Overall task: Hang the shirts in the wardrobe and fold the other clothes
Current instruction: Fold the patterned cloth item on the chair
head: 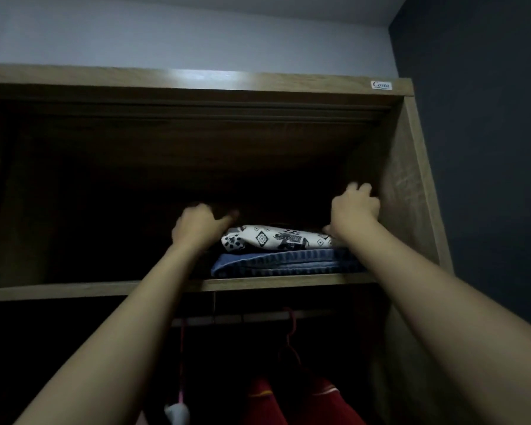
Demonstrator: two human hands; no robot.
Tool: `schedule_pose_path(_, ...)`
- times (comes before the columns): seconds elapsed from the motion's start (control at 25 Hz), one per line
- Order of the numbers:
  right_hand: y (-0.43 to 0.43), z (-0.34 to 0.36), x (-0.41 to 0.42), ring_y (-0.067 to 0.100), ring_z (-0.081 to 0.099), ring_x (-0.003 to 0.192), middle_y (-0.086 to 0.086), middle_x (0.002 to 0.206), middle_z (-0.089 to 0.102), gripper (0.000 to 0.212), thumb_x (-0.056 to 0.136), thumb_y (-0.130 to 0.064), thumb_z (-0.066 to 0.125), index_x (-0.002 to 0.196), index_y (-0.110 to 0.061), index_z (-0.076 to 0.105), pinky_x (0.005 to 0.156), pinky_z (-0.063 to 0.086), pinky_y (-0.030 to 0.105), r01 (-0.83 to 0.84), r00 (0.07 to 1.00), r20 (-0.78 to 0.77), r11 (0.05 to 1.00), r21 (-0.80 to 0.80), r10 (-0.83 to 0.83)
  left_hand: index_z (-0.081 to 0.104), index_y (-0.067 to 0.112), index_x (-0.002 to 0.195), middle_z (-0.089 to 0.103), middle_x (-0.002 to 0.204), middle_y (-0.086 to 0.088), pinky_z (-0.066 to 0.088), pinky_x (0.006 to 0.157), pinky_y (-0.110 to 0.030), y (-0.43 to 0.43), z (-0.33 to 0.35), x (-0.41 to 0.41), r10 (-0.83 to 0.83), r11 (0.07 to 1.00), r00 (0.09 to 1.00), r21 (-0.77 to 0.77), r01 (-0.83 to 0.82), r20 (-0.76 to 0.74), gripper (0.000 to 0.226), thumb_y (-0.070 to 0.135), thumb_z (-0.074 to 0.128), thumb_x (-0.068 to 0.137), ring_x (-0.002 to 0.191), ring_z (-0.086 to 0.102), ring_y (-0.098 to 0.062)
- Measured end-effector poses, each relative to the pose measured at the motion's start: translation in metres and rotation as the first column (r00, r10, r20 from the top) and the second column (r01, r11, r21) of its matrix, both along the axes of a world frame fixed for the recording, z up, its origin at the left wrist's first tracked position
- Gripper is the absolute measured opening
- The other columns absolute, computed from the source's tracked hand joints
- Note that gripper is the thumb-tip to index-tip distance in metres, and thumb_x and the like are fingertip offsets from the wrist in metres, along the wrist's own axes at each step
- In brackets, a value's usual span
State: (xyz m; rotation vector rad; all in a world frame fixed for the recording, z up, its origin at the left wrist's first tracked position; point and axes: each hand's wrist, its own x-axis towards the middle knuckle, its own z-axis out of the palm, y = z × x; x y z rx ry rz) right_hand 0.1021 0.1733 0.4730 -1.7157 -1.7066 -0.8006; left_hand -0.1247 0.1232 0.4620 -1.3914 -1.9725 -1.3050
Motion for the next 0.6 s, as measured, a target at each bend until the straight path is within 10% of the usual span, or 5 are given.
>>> schedule_pose_path(0.12, -0.029, -0.025, -0.011, 0.032, 0.041, 0.115, 0.015, 0.126, 0.044, 0.045, 0.088, -0.040, 0.053, 0.120, -0.008, 0.054, 0.088, 0.041, 0.038, -0.226, 0.969, -0.035, 0.934, 0.276, 0.245, 0.059, 0.008, 0.123, 0.063, 0.122, -0.015, 0.044, 0.093, -0.036, -0.027, -0.012, -0.001, -0.074, 0.930, 0.990, 0.350, 0.111, -0.117, 0.056, 0.051, 0.047, 0.091, 0.116, 0.056, -0.031)
schedule_pose_path(0.36, -0.097, -0.135, -0.072, 0.032, 0.048, 0.117, 0.015, 0.125, 0.054, 0.065, 0.088, -0.053, 0.041, 0.130, -0.004, 0.047, 0.099, 0.039, 0.039, -0.575, 0.792, 0.020, 0.734, 0.363, 0.611, 0.053, 0.009, 0.131, 0.056, 0.133, -0.010, 0.038, 0.104, -0.032, -0.104, -0.088, -0.039, -0.050, 0.862, 0.931, 0.456, 0.223, -0.362, 0.048, 0.038, 0.050, 0.094, 0.125, 0.050, -0.020)
schedule_pose_path(0.6, -0.164, -0.290, -0.176, 0.021, 0.044, 0.130, 0.006, 0.135, 0.053, 0.067, 0.088, -0.059, 0.037, 0.133, -0.011, 0.049, 0.110, 0.031, 0.038, -0.935, 0.336, 0.014, 0.331, 0.129, 0.942, 0.045, 0.001, 0.136, 0.041, 0.142, -0.011, 0.030, 0.111, -0.026, -0.175, -0.196, -0.120, 0.122, 0.890, 0.857, 0.438, 0.129, -0.501, 0.052, 0.033, 0.042, 0.095, 0.133, 0.038, -0.020)
